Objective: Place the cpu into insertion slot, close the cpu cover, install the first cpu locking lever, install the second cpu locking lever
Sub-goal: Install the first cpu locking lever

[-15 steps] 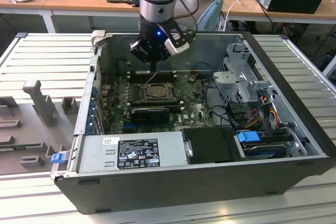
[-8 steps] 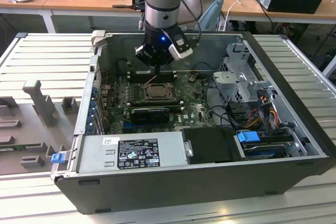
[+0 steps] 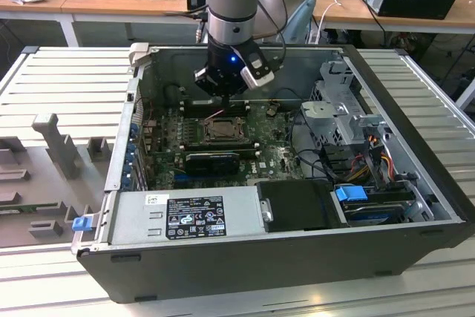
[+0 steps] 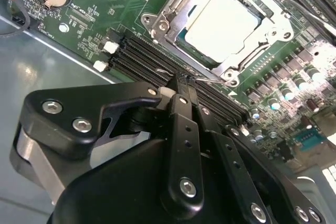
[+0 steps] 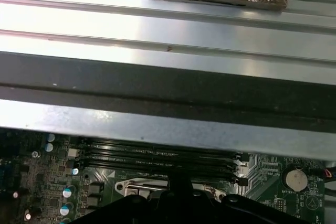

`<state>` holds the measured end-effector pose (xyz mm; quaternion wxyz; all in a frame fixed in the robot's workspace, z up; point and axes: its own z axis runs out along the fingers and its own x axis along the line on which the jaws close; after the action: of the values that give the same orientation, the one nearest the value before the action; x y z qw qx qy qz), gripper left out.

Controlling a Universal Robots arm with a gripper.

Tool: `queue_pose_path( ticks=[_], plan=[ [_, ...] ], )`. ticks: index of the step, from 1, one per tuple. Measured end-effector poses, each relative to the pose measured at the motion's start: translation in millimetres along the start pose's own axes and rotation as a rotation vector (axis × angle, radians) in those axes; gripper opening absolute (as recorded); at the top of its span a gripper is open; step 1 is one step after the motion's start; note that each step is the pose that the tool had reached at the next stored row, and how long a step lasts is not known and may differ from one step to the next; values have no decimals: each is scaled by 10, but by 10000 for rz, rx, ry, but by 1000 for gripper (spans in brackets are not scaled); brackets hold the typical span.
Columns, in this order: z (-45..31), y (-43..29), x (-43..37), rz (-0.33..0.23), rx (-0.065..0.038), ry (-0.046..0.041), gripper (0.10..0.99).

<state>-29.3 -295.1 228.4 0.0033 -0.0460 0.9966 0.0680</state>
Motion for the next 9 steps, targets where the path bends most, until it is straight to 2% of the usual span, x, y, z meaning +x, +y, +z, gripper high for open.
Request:
queue_pose_path(
  ticks=[3,9],
  plan=[
    [22,-4,-7,34,8,-53,106],
    [63,-5,-25,57,8,-61,106]
  ],
)
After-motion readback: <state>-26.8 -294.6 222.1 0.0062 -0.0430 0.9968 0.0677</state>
